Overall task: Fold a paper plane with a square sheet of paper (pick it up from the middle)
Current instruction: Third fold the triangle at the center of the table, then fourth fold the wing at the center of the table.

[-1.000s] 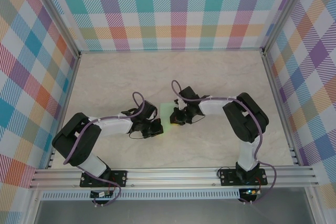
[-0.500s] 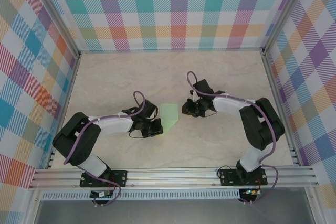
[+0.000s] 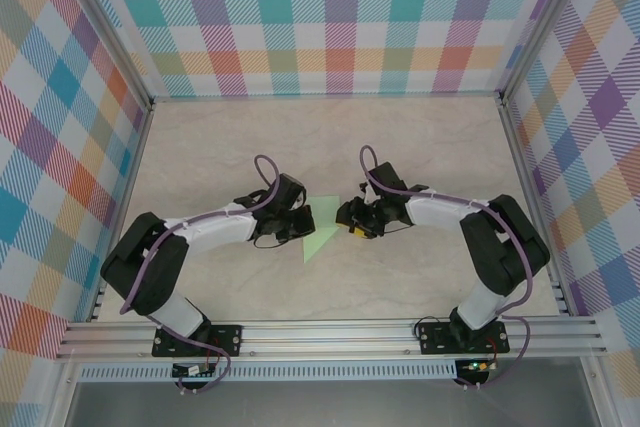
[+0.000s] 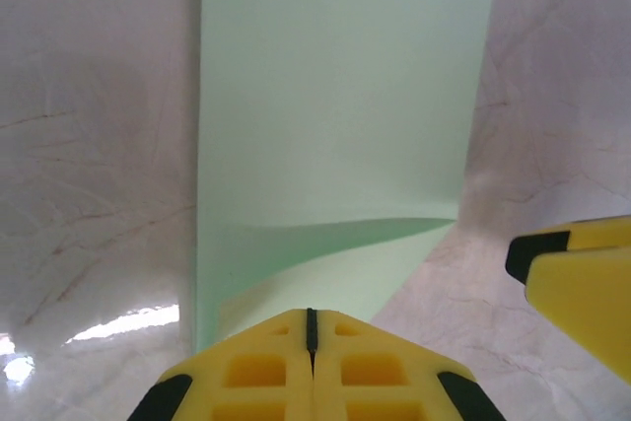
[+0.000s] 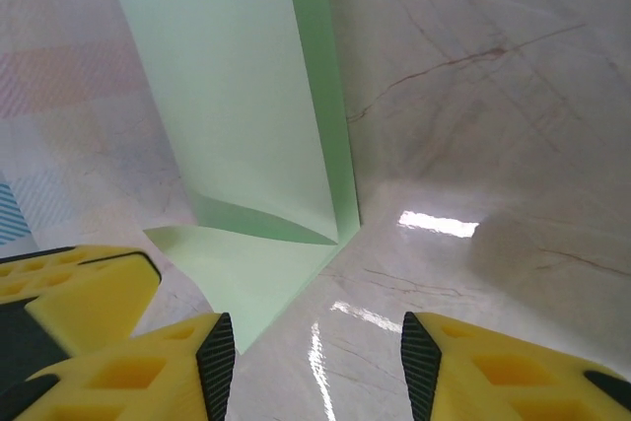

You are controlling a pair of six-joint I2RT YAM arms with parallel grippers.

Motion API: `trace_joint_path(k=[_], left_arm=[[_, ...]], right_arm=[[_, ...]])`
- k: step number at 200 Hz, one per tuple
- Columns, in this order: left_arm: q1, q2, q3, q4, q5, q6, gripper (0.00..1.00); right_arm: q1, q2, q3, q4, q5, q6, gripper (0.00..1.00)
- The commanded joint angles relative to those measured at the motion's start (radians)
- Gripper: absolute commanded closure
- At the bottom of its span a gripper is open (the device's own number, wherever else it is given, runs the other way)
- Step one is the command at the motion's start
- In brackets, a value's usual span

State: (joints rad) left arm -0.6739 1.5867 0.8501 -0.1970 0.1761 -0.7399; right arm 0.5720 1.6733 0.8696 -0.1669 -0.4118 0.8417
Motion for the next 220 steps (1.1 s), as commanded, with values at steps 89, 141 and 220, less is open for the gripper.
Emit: trace_joint_path(k=[89,141,220], left_arm=[[-0.009,0.067,0.020,-0.035,-0.084,0.009,0.99],[-0.010,0.066,0.020,-0.038,-0.084,0.008,0.99],[-0.009,-0.032,0.074,-0.172,-0.128,0.069,0.92]], right_arm=[[0.038,0.121,0.074,0.056,-0.082,0.016,0.62],[0.040,0.155,0.082,0.105,-0.141,0.020,0.67],[0.041,0.062,0.068,-0.004,0.007,0.047,0.94]])
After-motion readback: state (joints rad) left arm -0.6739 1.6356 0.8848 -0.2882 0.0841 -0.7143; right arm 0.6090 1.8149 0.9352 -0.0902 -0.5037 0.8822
